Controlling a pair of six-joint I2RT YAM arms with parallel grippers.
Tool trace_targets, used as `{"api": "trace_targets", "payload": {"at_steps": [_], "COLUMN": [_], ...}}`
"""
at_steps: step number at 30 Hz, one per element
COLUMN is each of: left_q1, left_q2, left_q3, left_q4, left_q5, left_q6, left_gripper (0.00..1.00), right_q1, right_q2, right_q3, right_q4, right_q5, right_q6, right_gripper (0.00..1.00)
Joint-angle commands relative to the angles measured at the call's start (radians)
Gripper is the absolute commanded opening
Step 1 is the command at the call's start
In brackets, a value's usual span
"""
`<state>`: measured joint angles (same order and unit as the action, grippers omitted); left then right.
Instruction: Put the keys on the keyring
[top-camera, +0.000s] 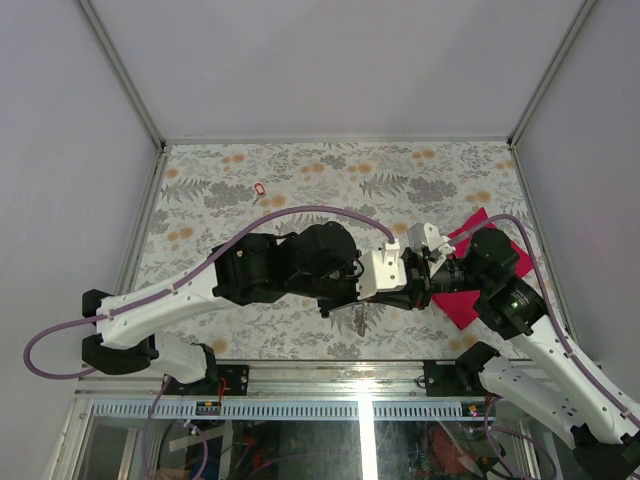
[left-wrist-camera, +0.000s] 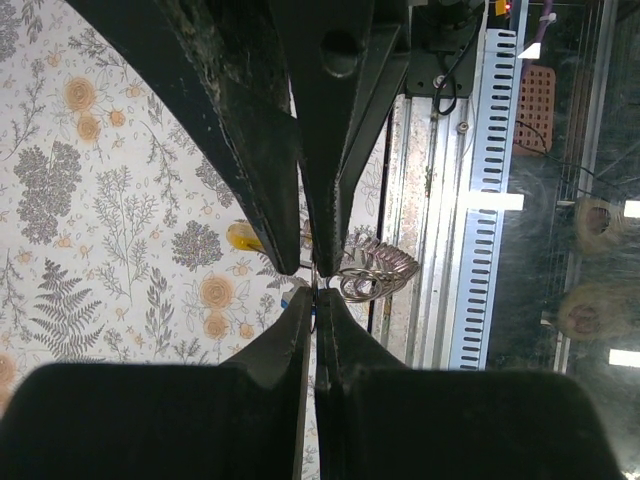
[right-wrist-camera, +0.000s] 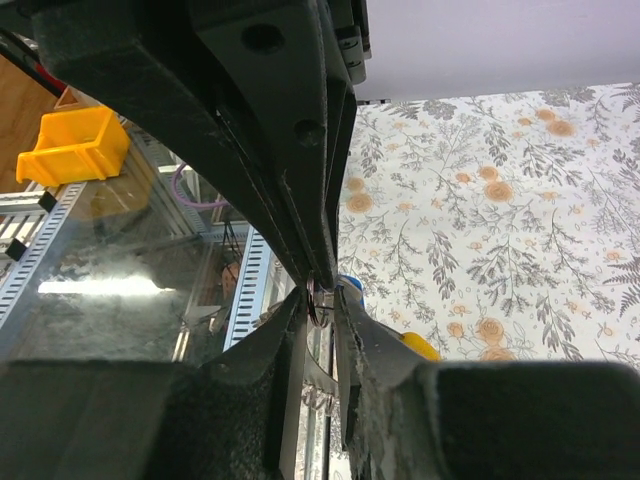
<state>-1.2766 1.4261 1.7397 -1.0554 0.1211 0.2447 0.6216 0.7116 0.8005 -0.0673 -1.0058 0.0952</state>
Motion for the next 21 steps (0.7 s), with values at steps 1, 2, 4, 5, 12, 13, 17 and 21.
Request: {"api": "trace_targets", "payload": {"at_steps": [1, 2, 4, 5, 12, 13, 17, 21], "left_q1": [-0.006, -0.005, -0.006, -0.005, -0.005, -0.005, -0.004, -0.005], "left_q2": [-0.004, -0.007, -0.012, -0.015, -0.032, -0.037, -0.068, -0.133], "left_q3": [0.043, 0.040, 0.034, 0.033, 0.021, 0.018, -0.015, -0.083], "left_q4": [0.051, 0.054, 0.066, 0.070, 0.106, 0.110, 0.151, 0.222], "left_q5": [-0.005, -0.006, -0.007, -0.007, -0.014, -0.014, -0.008, 0.025], "left_q6": [0.013, 0.013, 0.012, 0.012, 0.007, 0.005, -0.006, -0.024], "left_gripper": [0.00, 0.00, 0.00, 0.00, 0.00, 0.00, 0.01, 0.12], "right_q1": [-0.003, -0.003, -0.003, -0.003, -0.003, -0.003, -0.003, -0.003], "right_q2": [0.007, 0.006, 0.008, 0.009, 0.008, 0.006, -0.028, -0.062], "right_q3": [-0.004, -0.006, -0.007, -0.007, -0.004, -0.001, 0.006, 0.008], "right_q4": [0.079, 0.085, 0.092, 0.092, 0.093, 0.094, 0.106, 0.143], "right_q5": [-0.013, -0.012, -0.012, -0.013, -0.018, -0.019, 0.008, 0.028], "right_q6": [0.020, 0.022, 0.024, 0.026, 0.030, 0.030, 0.037, 0.071], "right_gripper": [0.21, 0.21, 0.21, 0.21, 0.01, 0.00, 0.00, 0.00]}}
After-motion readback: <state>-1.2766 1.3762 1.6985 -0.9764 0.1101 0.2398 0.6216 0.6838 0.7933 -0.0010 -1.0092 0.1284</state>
